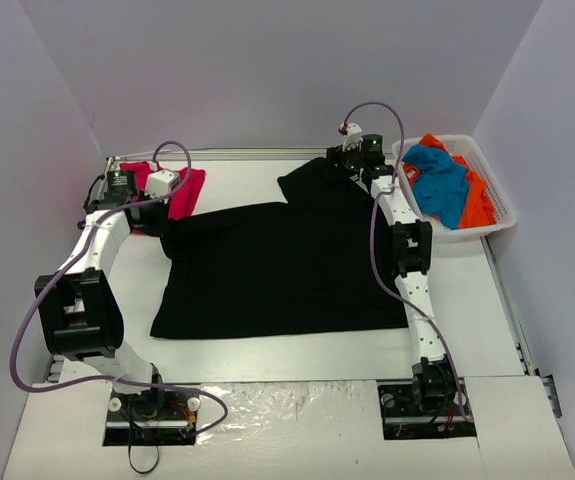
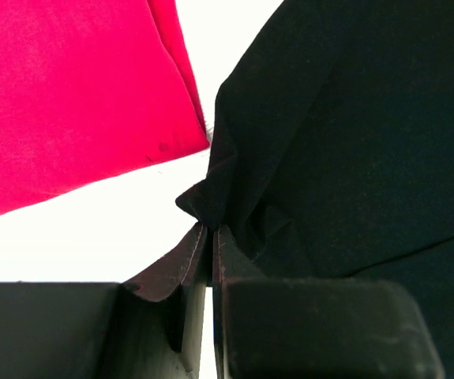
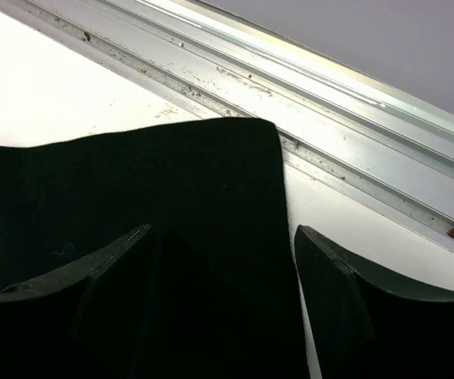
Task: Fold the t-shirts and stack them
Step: Grap the side of the flattened tshirt furthest away from the robot with both arms
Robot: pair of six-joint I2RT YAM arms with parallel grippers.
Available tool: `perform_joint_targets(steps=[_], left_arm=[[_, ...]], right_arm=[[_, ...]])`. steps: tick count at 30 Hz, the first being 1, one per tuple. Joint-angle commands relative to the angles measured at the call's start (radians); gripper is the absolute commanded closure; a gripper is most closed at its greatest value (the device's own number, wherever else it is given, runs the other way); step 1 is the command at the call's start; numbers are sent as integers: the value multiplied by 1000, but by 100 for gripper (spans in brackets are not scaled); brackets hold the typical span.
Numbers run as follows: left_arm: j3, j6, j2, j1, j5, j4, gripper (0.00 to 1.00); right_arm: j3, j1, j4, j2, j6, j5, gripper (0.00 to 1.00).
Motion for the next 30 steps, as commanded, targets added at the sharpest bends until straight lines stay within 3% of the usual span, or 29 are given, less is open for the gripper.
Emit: perform_joint_targets(steps=[1, 5, 10, 23, 30], left_arm=[[7, 18, -4, -8, 16, -12, 97], [-2, 24, -9, -12, 21, -14, 98], [-22, 27, -10, -15, 21, -11, 98], [-16, 37, 5, -23, 28, -25, 98], [-25, 41, 8, -26, 24, -22, 98]], right_arm=[[-15, -17, 2, -3, 64, -73, 33], [-19, -14, 3, -3, 62, -72, 33], [-12, -8, 8, -2, 61, -64, 48], [17, -1, 8, 20, 79, -90, 62], [32, 0, 9, 23, 64, -42, 87]])
